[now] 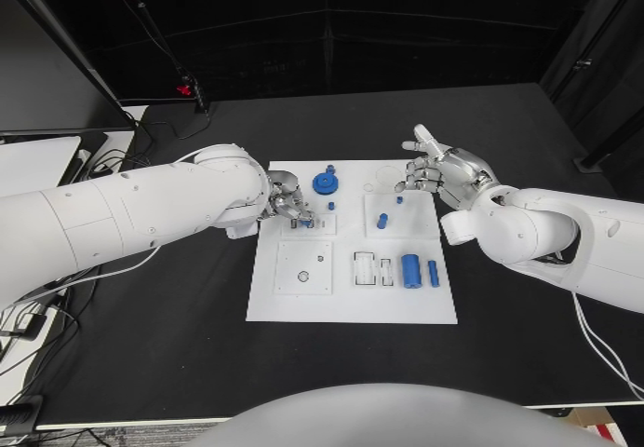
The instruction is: Assemble the parts on the task board
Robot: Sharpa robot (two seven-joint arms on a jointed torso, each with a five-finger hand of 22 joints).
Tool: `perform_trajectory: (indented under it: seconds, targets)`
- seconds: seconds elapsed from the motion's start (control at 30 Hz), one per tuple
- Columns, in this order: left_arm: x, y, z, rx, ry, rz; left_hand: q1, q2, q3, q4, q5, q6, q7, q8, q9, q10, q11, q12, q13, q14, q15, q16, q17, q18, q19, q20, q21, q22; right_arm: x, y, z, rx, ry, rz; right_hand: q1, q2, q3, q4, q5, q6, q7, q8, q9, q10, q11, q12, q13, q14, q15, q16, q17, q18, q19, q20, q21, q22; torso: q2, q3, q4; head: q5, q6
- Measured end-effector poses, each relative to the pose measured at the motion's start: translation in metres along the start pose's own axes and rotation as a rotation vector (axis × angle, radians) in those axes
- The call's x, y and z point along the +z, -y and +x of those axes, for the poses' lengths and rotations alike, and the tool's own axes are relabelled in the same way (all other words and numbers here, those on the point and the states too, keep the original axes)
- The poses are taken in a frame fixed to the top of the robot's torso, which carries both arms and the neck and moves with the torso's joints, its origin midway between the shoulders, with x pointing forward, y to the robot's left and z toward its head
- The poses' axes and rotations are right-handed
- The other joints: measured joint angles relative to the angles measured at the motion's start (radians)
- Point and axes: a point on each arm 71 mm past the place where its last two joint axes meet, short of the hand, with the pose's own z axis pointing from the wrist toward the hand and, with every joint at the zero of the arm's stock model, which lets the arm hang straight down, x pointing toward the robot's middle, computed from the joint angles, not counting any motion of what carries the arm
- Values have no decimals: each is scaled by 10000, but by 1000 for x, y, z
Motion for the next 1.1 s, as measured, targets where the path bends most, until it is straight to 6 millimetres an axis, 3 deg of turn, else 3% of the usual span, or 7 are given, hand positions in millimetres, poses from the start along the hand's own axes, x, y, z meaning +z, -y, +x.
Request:
perform_trajectory:
  seconds: [0.53, 1.1]
  targets:
    - [0, 1, 0, 67, -145, -50, -4, 2, 28, 28, -79, -284, 71, -192, 83, 2, 72, 2, 3, 1, 74, 0, 0, 0, 0, 0, 0, 0, -1, 0, -1, 103, 52, 39, -52, 52, -26, 26, 44, 0, 0, 60, -25, 1, 0, 61, -51, 0, 0, 38, -58, -1, 0, 0, 0, -12, 1, 7, 0, -35, -25]
    - [1, 5, 1, 122, -255, -42, -6, 3, 25, 31, -80, -334, 92, -170, 79, 2, 72, 1, 4, 1, 74, 0, 0, -1, 0, 0, 0, 0, -1, 0, -1, 172, 80, 75, -51, 52, -27, 25, 44, 1, 0, 100, -24, 1, 0, 60, -54, 0, 0, 38, -63, -2, 0, 0, 0, -11, -1, 5, 5, -30, -42]
